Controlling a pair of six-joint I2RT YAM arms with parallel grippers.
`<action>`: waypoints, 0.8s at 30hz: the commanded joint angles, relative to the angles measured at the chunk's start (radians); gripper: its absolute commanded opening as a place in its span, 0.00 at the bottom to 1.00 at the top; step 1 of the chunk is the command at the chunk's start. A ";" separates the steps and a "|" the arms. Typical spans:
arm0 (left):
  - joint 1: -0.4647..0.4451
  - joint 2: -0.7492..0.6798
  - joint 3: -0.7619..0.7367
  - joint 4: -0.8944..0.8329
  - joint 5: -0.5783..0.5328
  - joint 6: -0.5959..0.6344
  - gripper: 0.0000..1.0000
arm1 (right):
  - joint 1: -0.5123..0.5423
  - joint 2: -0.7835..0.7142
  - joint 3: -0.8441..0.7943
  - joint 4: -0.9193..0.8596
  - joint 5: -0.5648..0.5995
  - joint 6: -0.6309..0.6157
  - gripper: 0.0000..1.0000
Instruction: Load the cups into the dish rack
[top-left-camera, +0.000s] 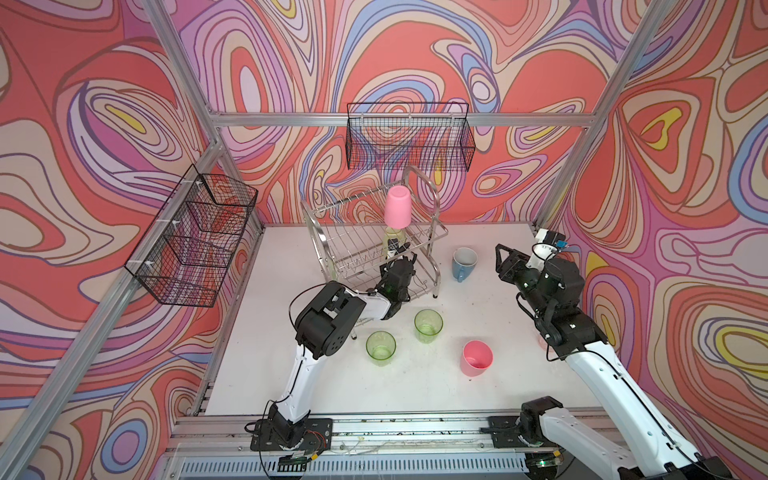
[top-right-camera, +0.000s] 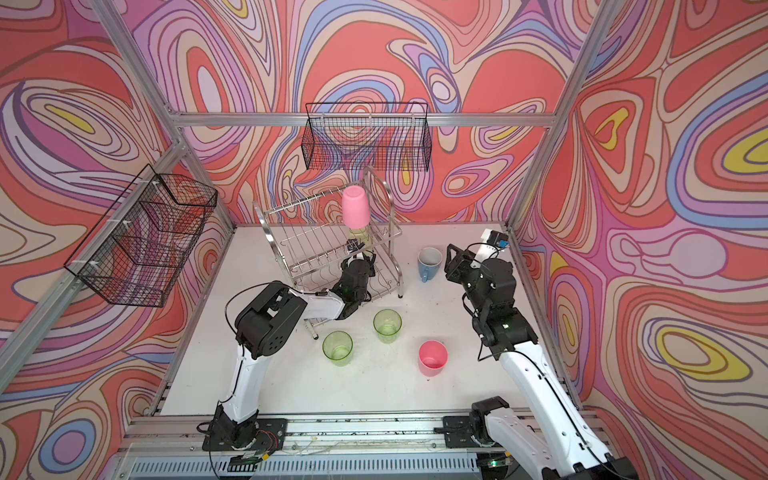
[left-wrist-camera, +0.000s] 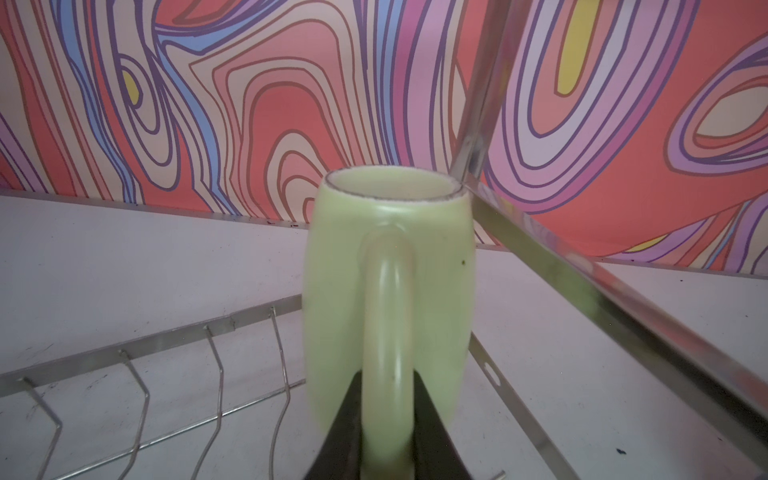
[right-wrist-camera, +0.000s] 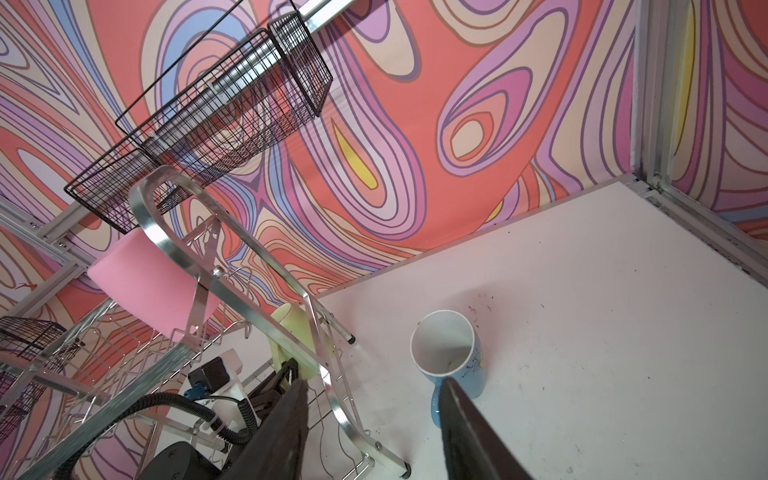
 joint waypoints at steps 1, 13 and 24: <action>0.014 -0.019 -0.022 0.043 0.000 0.003 0.28 | -0.005 -0.013 -0.017 0.026 -0.010 -0.001 0.52; 0.015 -0.054 -0.065 0.077 -0.006 0.036 0.40 | -0.005 -0.006 -0.020 0.038 -0.021 0.003 0.52; 0.014 -0.090 -0.114 0.088 -0.011 0.033 0.47 | -0.005 0.003 -0.020 0.048 -0.032 0.004 0.53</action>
